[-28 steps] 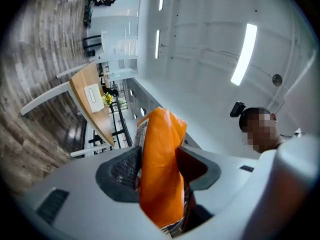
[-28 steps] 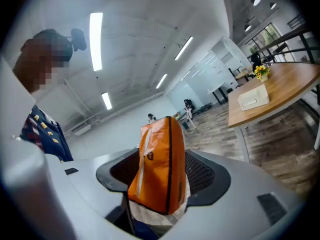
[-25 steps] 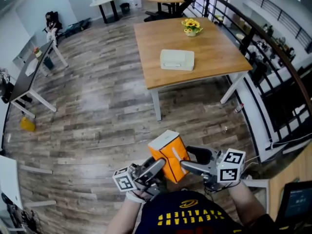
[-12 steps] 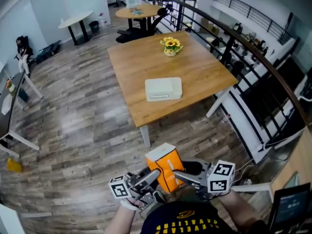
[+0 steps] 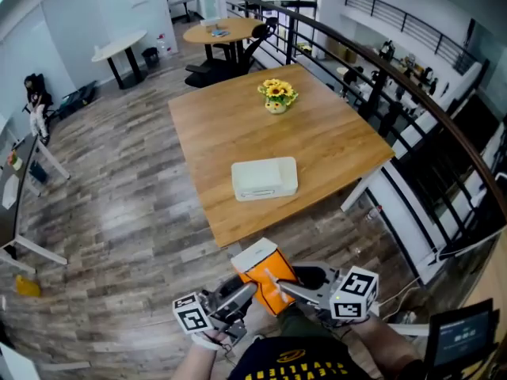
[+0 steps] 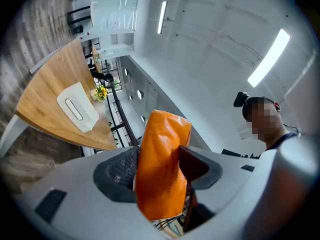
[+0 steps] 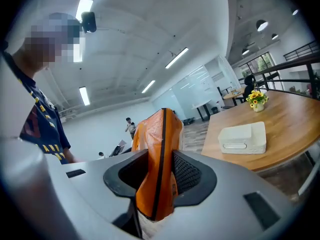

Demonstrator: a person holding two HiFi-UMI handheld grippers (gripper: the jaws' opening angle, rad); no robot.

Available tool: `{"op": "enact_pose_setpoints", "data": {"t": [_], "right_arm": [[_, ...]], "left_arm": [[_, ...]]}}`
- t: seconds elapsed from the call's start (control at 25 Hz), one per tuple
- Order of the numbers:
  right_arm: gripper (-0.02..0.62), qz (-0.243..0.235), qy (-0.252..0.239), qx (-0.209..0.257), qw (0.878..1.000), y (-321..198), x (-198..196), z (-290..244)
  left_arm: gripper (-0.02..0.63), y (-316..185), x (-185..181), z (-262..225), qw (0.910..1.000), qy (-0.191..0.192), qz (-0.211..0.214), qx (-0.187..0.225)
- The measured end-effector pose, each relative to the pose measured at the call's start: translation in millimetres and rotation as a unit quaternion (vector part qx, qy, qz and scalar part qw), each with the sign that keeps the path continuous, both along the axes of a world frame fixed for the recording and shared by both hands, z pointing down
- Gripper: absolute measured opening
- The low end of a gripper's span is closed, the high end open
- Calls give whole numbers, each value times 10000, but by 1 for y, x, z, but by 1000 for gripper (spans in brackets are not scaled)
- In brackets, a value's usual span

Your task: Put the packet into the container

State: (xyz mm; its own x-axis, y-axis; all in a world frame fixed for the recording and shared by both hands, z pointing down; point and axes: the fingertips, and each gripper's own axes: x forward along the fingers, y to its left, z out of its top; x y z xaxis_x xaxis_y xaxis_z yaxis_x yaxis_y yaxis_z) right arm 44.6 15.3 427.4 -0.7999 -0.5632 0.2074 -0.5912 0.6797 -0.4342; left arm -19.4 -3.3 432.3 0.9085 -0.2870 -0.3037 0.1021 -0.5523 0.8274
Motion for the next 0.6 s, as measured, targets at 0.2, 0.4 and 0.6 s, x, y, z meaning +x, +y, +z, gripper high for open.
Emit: {"op": "enact_pose_setpoints", "data": {"t": [0.2,0.4,0.6], "right_arm": [[149,-213,176,243,9993,-58,34,-7],[146,-164,515,356,9979,-115,87,-2],[146,-152,1333,697,9885,-171,116,7]], "left_arm": [[238,-57,15,-5,9971,-583,-451,198],[238,-105,22,-5,9899,-955,-1029,213],[238,-143,34,-2,9705,-1883,-1350,666]]}}
